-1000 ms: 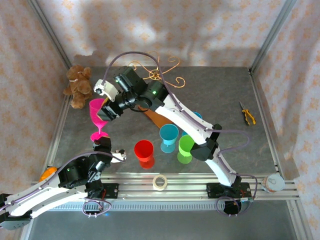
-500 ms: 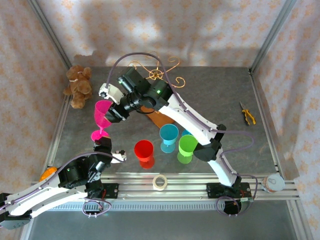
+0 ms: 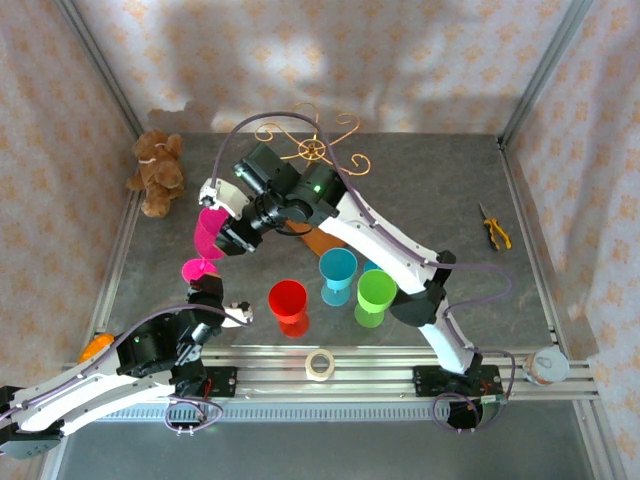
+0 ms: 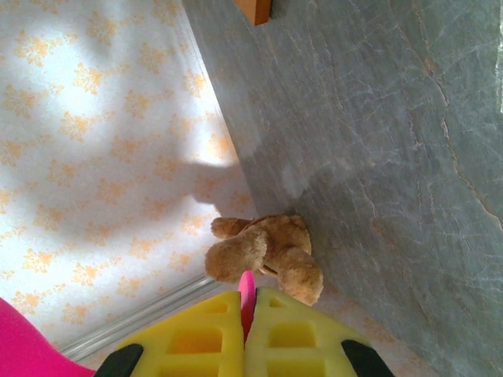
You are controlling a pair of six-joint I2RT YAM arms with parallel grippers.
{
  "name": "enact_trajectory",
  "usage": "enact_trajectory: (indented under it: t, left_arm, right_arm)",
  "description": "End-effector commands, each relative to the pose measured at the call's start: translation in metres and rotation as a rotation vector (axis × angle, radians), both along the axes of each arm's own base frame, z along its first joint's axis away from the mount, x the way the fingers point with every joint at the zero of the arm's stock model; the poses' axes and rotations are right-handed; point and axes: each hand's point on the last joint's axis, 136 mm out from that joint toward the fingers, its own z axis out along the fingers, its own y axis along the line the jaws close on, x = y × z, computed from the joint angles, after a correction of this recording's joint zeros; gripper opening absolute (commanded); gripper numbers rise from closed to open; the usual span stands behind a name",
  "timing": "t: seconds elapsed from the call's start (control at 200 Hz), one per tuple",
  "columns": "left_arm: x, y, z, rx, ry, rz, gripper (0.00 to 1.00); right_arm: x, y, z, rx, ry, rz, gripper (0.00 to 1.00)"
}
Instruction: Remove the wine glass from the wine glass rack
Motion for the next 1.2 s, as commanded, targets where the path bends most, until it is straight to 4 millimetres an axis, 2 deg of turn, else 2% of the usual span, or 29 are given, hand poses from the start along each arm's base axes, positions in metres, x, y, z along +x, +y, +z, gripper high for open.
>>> enact_trajectory:
  t: [0.0,0.1,0.471,0.576,0.661,0.701,0.776,0.876,0.971,0.981,1.006,1.041,1.196]
  left_arm:
    - [0.007,0.001,0.037,-0.132,-0.127,0.057,0.00]
    - [0.008,0.000,0.037,-0.130,-0.130,0.058,0.00]
    - [0.010,-0.002,0.043,-0.127,-0.134,0.055,0.00]
    - [0.010,-0.002,0.043,-0.122,-0.133,0.056,0.00]
    - [0.010,-0.002,0.040,-0.115,-0.130,0.059,0.00]
    - [0.010,-0.001,0.039,-0.114,-0.129,0.061,0.00]
    - [0.009,0.000,0.038,-0.114,-0.124,0.063,0.14]
    - [0.008,0.001,0.037,-0.126,-0.124,0.068,0.24]
    - [0.008,0.003,0.037,-0.146,-0.126,0.080,0.45]
    - [0.008,0.003,0.037,-0.153,-0.128,0.081,0.50]
    - [0.008,0.003,0.037,-0.167,-0.131,0.085,0.77]
    - [0.008,0.003,0.038,-0.194,-0.139,0.090,0.98]
    - [0.004,0.010,0.024,-0.165,-0.113,0.099,0.99]
  right_arm:
    - [-0.047,-0.012,-0.054,-0.215,0.127,0.071,0.27]
    - [-0.048,-0.007,-0.057,-0.213,0.132,0.079,0.30]
    - [-0.053,0.006,-0.060,-0.185,0.143,0.098,0.28]
    - [-0.050,0.007,-0.061,-0.187,0.134,0.090,0.18]
    - [-0.047,0.008,-0.060,-0.183,0.119,0.082,0.00]
    - [-0.046,0.008,-0.060,-0.182,0.110,0.076,0.00]
    - [-0.042,0.009,-0.055,-0.169,0.084,0.061,0.00]
    - [-0.039,0.008,-0.044,-0.142,0.058,0.049,0.00]
    - [-0.038,0.008,-0.035,-0.117,0.049,0.041,0.00]
    - [-0.039,0.007,-0.033,-0.115,0.047,0.040,0.00]
    - [-0.038,0.007,-0.031,-0.110,0.045,0.038,0.00]
    - [-0.037,0.007,-0.029,-0.105,0.042,0.030,0.00]
    - [-0.032,0.004,-0.021,-0.092,0.028,-0.002,0.00]
